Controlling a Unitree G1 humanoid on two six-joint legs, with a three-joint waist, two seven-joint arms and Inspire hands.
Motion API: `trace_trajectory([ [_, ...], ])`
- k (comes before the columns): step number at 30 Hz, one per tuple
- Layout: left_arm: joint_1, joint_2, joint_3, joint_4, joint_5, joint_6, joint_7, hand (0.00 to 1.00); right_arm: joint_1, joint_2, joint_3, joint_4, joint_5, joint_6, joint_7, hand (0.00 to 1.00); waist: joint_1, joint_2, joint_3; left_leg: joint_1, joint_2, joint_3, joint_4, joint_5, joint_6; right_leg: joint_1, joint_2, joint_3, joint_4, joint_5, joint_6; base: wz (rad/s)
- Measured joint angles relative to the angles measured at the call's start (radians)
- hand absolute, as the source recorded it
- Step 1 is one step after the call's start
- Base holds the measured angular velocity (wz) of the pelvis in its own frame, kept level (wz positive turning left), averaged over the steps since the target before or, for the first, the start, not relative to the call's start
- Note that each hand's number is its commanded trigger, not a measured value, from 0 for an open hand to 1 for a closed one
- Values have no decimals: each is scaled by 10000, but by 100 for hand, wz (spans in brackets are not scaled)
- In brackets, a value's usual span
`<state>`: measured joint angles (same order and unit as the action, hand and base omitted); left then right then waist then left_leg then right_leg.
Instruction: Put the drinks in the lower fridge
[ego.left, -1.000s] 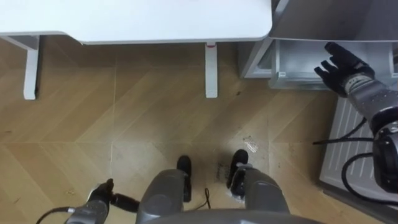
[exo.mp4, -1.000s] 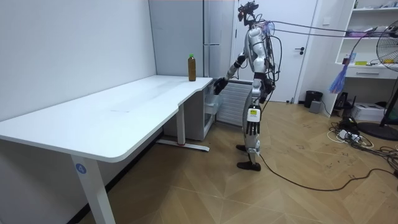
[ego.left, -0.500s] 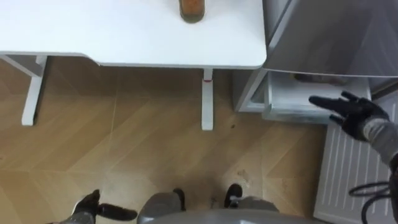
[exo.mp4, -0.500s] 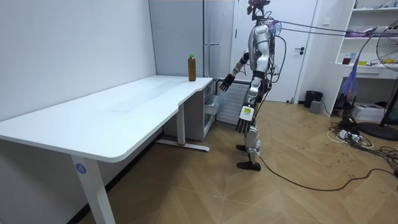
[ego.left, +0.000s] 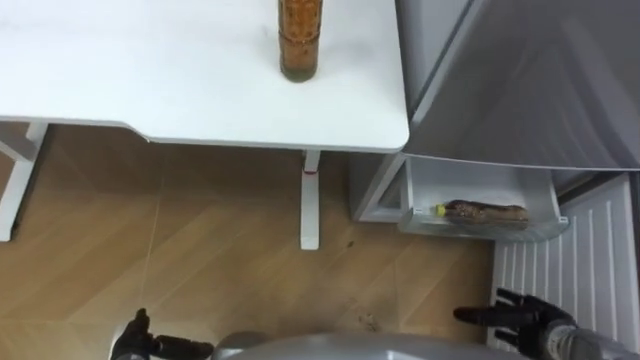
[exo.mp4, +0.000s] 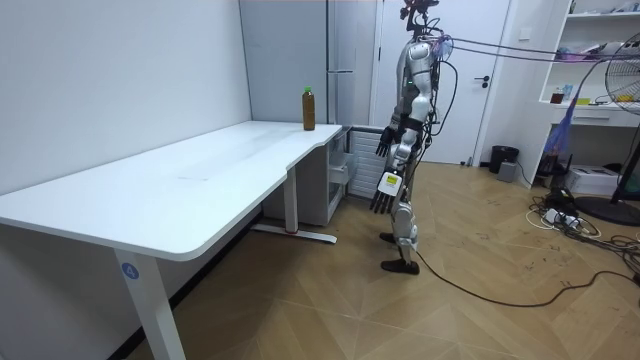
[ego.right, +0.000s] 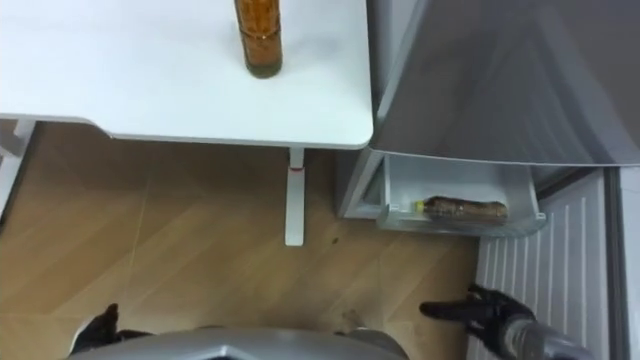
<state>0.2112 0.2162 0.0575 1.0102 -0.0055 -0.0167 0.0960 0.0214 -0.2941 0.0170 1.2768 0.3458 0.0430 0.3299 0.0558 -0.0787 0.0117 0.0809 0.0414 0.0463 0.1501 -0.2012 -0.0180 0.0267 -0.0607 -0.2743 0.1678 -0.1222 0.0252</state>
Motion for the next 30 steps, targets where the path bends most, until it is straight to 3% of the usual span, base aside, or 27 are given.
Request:
trace_trajectory([
  [2, 17, -112, 0, 13, -2, -150, 42, 0, 142, 258, -2, 72, 7, -184, 19, 0, -19, 53, 10, 219, 4, -4, -12, -63, -6, 237, 20, 8, -36, -58, 34, 0],
  [5, 24, -216, 19, 12, 29, -272, 139, 0, 424, 584, -8, 49, -5, -281, 13, 0, -14, 115, -48, 357, 8, -7, -19, -137, 5, 409, 51, 48, -140, -96, 61, 0],
  [9, 98, -368, 429, 73, 185, -271, 295, 0, 603, 762, -42, 124, 3, -287, 6, 0, -68, 150, -58, 368, 8, -3, -11, -155, 15, 431, 90, 258, -161, -107, 77, 0],
  [13, 69, -485, 464, 109, 147, -271, 314, 0, 604, 957, -61, 127, 42, -436, -62, 0, -242, 185, -54, 378, 14, -8, -7, -170, 14, 453, 108, 325, -180, -107, 77, 1],
  [19, -254, -742, 462, 422, -51, -298, 324, 0, 595, 1311, -94, 163, 35, -511, -445, 0, -287, 250, -44, 623, 27, 46, -89, -291, 45, 611, 203, 786, -205, -119, 90, -7],
  [22, -219, -916, 467, 473, -817, -290, 328, 0, 688, 1386, -93, 138, 236, -530, -680, 0, -259, 288, -59, 670, 38, 178, -73, -351, 61, 676, 235, 942, -302, -116, 100, -11],
  [27, -138, -940, 491, 469, -1828, -267, 367, 0, 884, 1418, -207, 107, 514, -535, -969, 0, -263, 451, -83, 751, 55, 209, -75, -358, 57, 700, 266, 1035, -316, -114, 102, -1],
  [30, -151, -1048, 1053, 435, -2154, -266, 409, 0, 960, 1417, -511, 111, 417, -556, -952, 0, -263, 591, -99, 853, 69, 245, -89, -359, 56, 763, 279, 1096, -282, -116, 104, -7],
])
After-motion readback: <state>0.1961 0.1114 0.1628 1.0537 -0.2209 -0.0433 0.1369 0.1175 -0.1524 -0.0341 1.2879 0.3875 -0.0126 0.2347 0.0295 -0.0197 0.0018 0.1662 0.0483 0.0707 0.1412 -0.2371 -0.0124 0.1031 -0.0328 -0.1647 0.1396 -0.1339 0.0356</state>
